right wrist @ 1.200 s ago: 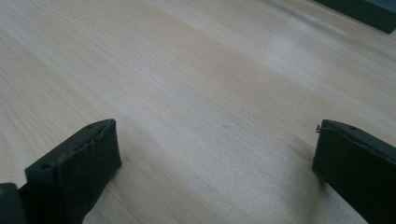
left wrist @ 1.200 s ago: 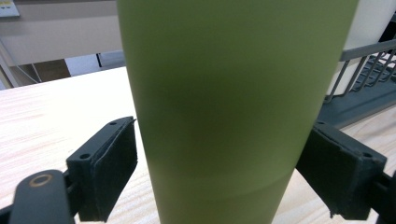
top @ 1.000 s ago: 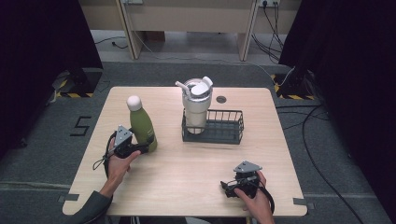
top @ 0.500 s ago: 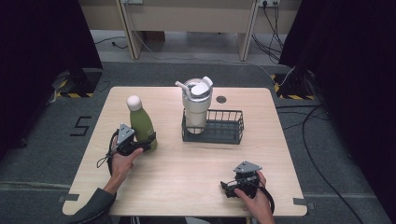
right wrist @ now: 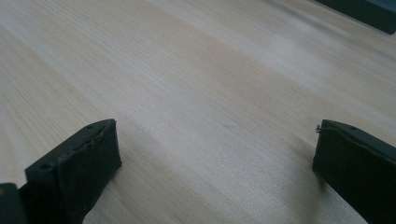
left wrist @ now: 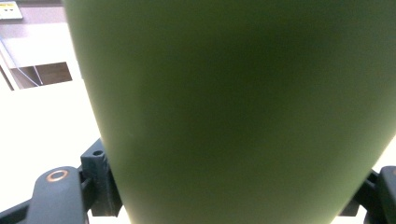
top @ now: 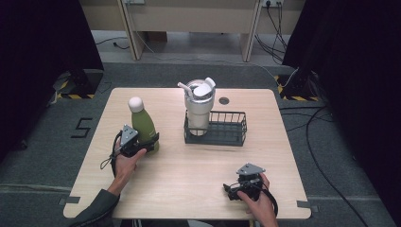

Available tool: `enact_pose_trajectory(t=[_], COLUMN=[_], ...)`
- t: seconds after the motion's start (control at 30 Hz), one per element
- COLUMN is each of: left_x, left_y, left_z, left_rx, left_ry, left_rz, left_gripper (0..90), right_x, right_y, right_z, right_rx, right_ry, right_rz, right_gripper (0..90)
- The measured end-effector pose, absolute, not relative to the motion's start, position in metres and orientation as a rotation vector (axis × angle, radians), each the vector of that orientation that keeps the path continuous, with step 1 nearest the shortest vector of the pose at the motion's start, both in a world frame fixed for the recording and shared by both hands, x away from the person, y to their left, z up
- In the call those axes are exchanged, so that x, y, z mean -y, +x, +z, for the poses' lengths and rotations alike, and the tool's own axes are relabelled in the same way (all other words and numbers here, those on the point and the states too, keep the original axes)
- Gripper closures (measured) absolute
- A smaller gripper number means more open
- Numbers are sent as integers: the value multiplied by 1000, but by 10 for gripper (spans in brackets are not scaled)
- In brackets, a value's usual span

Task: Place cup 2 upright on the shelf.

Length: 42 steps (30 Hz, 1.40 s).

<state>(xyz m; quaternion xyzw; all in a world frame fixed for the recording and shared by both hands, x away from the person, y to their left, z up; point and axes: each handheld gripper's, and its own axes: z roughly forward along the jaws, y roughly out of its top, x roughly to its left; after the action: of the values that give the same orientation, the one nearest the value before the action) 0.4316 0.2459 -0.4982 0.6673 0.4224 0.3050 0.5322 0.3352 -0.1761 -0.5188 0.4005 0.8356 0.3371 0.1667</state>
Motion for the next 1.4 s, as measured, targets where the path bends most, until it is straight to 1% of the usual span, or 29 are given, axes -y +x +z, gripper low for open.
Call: enact_pose_trajectory(t=[0.13, 0.3, 0.53, 0.67, 0.9, 0.93, 1.4], left_x=[-246, -247, -247, -246, -239, -237, -213], left_y=[431, 429, 422, 417, 409, 408, 394], left_z=[-498, -496, -482, -473, -463, -462, -446], left_rx=[-1005, -998, -943, -928, -879, -878, -806], left_ry=[1591, 1586, 1617, 1622, 1642, 1640, 1676], left_rz=[734, 704, 708, 676, 671, 651, 591], left_gripper=[201, 203, 204, 204, 204, 204, 204], right_x=[176, 176, 176, 176, 176, 176, 176], right_y=[335, 335, 335, 335, 335, 335, 335], right_z=[-519, -519, -519, -519, -519, -519, -519], right_rx=[-2379, -2379, -2379, -2378, -2379, -2379, -2379], right_ry=[1141, 1141, 1141, 1141, 1141, 1141, 1141], right_rz=[960, 960, 960, 960, 960, 959, 959], right_gripper=[10, 9, 9, 9, 9, 9, 9])
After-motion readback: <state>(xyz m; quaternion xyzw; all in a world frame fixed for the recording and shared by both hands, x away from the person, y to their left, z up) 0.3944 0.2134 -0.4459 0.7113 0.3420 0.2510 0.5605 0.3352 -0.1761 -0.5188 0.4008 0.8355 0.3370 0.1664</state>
